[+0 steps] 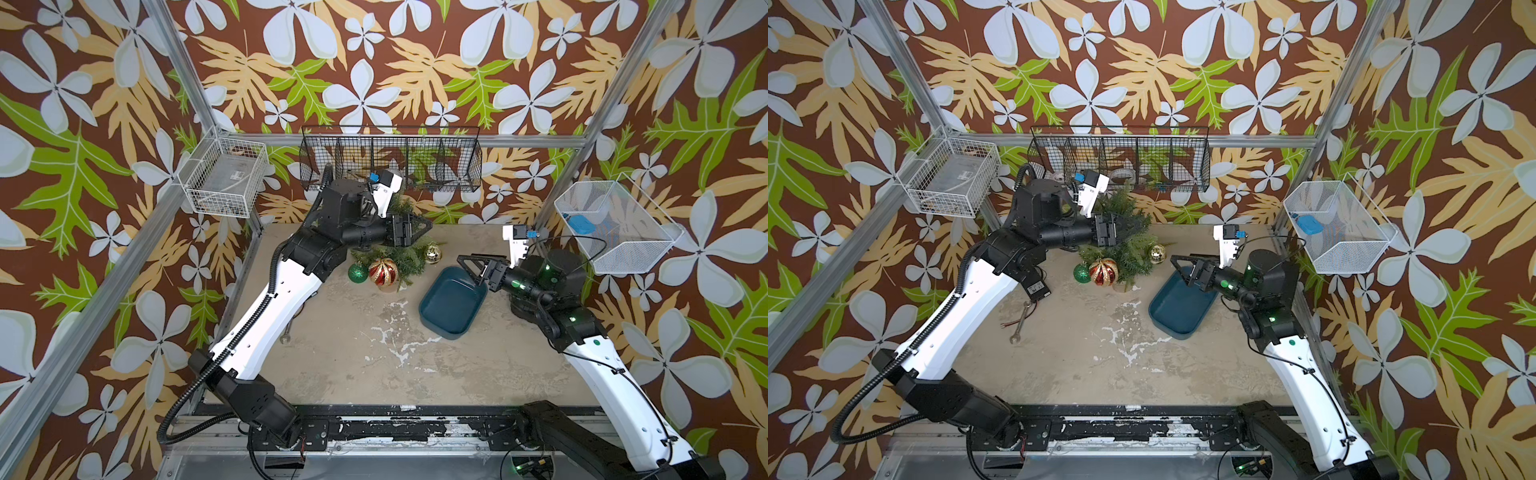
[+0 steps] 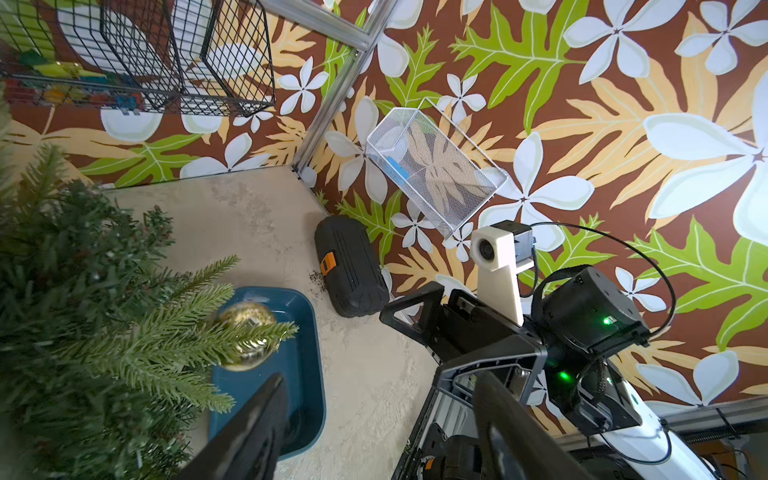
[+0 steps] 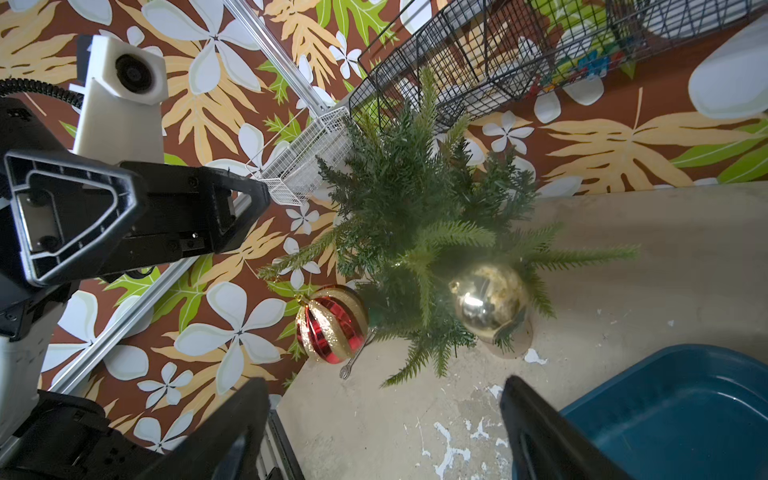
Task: Decorate the small christmas tree with ornaments
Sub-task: Reset both arms
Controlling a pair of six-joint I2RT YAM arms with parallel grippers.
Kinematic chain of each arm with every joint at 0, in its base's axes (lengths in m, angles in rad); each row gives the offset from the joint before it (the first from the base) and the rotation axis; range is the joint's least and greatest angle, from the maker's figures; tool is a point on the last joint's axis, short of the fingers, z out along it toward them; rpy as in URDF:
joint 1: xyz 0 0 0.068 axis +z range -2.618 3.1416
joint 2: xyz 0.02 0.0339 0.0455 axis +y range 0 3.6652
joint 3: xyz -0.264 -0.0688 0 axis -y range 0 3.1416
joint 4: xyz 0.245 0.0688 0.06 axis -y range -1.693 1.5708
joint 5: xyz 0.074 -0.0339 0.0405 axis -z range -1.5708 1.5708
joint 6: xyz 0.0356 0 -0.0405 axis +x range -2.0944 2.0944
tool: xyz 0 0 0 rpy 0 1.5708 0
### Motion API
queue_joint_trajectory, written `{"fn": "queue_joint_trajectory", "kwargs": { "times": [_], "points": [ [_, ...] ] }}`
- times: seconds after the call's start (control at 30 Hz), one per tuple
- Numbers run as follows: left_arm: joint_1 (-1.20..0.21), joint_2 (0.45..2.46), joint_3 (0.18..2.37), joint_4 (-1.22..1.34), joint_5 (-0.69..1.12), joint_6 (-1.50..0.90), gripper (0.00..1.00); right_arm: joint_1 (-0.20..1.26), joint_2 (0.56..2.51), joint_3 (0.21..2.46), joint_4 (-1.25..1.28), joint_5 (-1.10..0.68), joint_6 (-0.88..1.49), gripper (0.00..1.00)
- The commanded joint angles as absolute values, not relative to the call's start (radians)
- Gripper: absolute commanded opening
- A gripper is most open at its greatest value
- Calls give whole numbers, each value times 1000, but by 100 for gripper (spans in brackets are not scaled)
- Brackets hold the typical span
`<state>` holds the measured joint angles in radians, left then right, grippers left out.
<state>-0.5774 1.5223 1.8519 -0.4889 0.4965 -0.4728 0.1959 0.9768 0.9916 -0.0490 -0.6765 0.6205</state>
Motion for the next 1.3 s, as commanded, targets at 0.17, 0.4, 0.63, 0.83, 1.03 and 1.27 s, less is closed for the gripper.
{"fn": "queue_joint_trajectory", "kwargs": {
  "times": [0.17, 0.4, 0.63, 0.83, 1.03, 1.27],
  "points": [
    [-496, 1282, 1595, -424, 352, -458, 86, 195, 934, 1035, -208, -468, 492, 99],
    [-293, 966, 1202, -444, 189, -468, 100, 195, 889, 972, -262, -224, 455, 100],
    [-277, 776, 845, -410, -163, -461, 100, 195, 839, 805, -238, 204, 435, 100],
    [-276, 679, 522, -84, -468, -370, 100, 198, 830, 522, 57, 598, 289, 100],
    [-250, 798, 325, 300, -706, -222, 100, 198, 982, 386, 317, 733, 241, 100],
    [-179, 1134, 232, 763, -624, -194, 100, 199, 1232, 235, 845, 756, 119, 100]
  ]
}}
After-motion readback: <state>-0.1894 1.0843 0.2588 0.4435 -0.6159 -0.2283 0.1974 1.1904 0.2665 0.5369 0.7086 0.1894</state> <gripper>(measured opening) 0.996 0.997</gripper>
